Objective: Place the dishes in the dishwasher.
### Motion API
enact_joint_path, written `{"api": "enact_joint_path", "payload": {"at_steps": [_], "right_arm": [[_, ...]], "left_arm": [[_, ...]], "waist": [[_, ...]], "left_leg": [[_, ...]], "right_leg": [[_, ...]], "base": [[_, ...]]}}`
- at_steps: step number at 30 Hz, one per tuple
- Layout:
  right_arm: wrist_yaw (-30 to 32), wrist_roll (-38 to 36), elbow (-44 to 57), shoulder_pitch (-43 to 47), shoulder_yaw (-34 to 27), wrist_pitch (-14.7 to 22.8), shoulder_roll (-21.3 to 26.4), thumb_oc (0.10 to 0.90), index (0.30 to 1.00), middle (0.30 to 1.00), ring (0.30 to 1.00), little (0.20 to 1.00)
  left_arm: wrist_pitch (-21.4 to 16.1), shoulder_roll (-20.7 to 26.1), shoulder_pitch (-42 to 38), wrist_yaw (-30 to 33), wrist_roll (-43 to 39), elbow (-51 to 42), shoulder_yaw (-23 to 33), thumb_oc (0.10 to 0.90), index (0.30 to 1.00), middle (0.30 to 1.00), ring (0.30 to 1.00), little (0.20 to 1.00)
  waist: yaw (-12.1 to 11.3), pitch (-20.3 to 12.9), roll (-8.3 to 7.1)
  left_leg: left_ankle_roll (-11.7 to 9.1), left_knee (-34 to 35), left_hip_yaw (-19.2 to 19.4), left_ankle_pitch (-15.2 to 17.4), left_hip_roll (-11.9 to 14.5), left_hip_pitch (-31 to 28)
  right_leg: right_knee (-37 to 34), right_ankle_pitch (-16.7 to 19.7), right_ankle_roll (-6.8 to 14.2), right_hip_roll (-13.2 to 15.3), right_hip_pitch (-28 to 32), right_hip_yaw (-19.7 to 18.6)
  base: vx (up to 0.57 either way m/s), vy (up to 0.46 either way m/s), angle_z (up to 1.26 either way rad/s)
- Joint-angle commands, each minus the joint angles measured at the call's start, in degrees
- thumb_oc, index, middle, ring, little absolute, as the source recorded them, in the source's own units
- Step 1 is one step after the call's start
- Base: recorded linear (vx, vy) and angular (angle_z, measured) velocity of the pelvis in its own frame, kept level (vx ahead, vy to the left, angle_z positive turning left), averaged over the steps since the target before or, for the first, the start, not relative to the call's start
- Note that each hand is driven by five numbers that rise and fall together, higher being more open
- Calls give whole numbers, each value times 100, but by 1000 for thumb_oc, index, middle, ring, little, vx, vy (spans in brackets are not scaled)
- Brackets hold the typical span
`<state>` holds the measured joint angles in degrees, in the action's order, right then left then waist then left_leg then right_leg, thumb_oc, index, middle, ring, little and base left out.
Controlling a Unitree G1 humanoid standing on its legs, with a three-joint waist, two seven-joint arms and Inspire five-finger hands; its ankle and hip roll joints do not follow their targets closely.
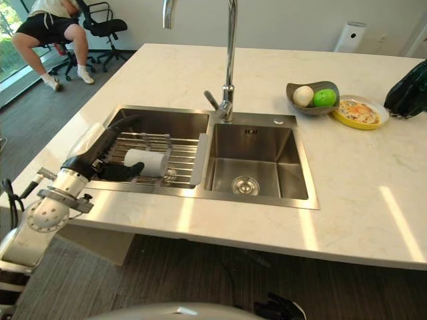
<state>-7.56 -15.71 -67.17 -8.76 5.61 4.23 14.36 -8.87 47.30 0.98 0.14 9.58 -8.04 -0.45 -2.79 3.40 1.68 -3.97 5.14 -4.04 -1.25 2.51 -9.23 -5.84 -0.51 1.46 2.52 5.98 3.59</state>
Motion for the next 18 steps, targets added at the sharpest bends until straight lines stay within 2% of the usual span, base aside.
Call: {"api": "enact_joint_path", "payload": {"at_steps": [1,2,7,11,13,15,18], "right_arm": [[-219,329,-12,-423,276,-17,-86,800,900,900,900,900],[-230,329,-33,-425,299,-7,-57,800,900,900,900,900],[-243,336,-25,-426,374,23,13,800,900,900,900,900],[-185,329,-10,-417,401,67,58,800,900,900,900,900],[-185,329,-10,-417,396,67,57,800,900,900,900,900],[-137,299,-20,-443,379,93,78,800,900,900,900,900],[-100,296,-37,-470,357,100,111,800,900,900,900,900]], "left_arm": [[-504,426,-475,234,621,-110,754,800,900,900,900,900],[-516,640,-528,335,958,5,661,800,900,900,900,900],[-564,993,-790,573,1607,333,267,800,900,900,900,900],[-507,1062,-945,899,2159,551,37,800,900,900,900,900],[-509,1060,-960,908,2163,562,22,800,900,900,900,900],[-433,1034,-1043,1199,2573,718,-60,800,900,900,900,900],[-394,1021,-1098,1283,2711,818,-130,800,900,900,900,900]], "waist": [[35,-134,-256],[55,-144,-233],[102,-162,-215],[159,-163,-205],[151,-163,-204],[198,-165,-210],[241,-156,-215]], "left_leg": [[420,-14,-92,44,-566,388],[415,-14,-91,39,-564,388],[412,-14,-46,47,-558,389],[413,-14,22,66,-549,385],[413,-14,25,67,-549,385],[416,-14,80,92,-547,370],[416,-14,132,109,-542,360]], "right_leg": [[84,601,377,133,-63,-16],[84,601,379,134,-61,-16],[84,613,385,137,-76,-42],[89,626,394,141,-98,-105],[89,627,394,141,-99,-108],[97,645,401,133,-117,-175],[97,653,402,131,-127,-215]], "base": [[7,2,12],[7,2,9],[2,3,-7],[7,8,-12],[6,4,-5],[18,9,-6],[8,4,-7]]}}
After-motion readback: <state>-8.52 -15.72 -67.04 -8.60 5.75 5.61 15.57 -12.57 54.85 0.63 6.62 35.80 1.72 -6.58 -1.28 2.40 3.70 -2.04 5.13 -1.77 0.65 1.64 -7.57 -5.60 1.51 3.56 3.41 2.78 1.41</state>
